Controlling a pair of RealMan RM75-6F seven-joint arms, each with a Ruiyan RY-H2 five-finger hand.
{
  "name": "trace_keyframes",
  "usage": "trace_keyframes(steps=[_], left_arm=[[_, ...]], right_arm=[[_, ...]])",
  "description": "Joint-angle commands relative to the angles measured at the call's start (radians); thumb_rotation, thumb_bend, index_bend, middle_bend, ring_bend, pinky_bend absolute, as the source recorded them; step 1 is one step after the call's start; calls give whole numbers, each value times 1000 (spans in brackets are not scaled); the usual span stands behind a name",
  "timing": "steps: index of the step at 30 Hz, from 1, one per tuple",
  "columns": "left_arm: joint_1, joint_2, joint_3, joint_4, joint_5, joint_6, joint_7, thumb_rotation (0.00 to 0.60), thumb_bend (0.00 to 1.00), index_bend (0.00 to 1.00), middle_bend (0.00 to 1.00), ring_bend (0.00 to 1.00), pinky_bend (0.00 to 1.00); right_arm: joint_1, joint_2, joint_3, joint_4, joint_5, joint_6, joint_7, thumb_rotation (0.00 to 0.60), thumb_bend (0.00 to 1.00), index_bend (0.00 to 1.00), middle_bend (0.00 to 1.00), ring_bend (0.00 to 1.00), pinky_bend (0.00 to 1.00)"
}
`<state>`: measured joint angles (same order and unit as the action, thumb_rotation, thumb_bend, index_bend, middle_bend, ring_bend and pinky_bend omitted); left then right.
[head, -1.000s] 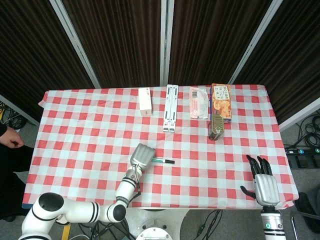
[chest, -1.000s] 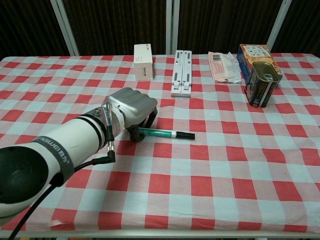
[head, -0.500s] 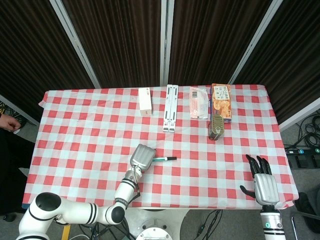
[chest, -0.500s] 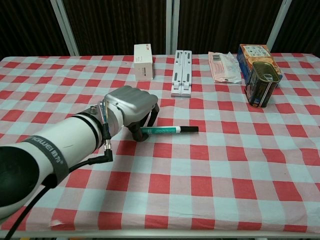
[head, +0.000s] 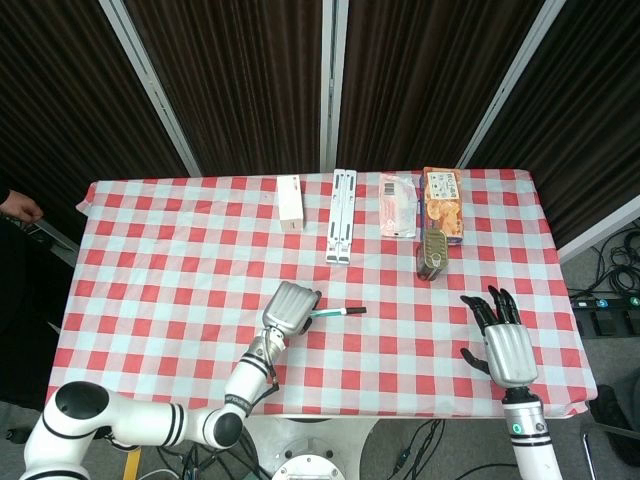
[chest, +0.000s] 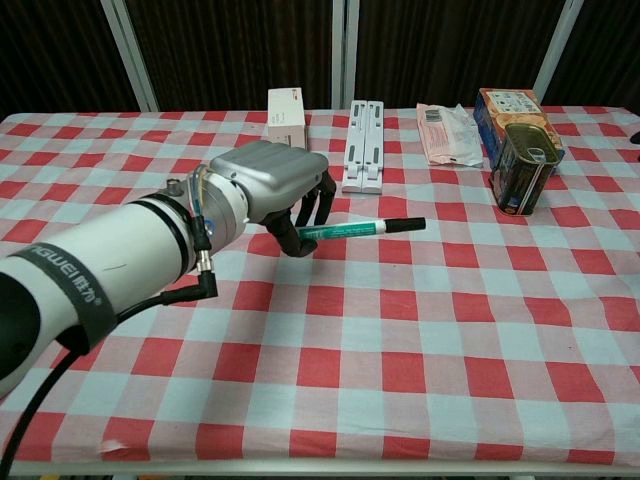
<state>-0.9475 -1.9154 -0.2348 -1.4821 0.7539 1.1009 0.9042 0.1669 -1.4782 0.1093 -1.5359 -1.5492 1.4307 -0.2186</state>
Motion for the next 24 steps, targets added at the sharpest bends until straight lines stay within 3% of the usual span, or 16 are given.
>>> trace_keyframes(steps=[1,6,13,24], left_arm=[[-10,4,-8,-11,-6,-1,9,600,416,554,573,875,848],[-26,11,-16,-28,-16,5,27,600,416,556,574,875,848],[-38,31,-20,-53,-30,19,40,600,416,558,575,875,848],[-47,53,-11,-94,-31,32,39,600,416,560,577,875,848]], right_arm=[[69,-29,44,-16,5,-66,-37,600,68,325,315,63,91],[156,-104,77,5,35,-152,-91,600,108,387,363,103,129],[226,-234,85,80,50,-182,-145,600,131,441,406,120,52],[278,-305,90,138,79,-200,-173,600,139,483,436,133,46]])
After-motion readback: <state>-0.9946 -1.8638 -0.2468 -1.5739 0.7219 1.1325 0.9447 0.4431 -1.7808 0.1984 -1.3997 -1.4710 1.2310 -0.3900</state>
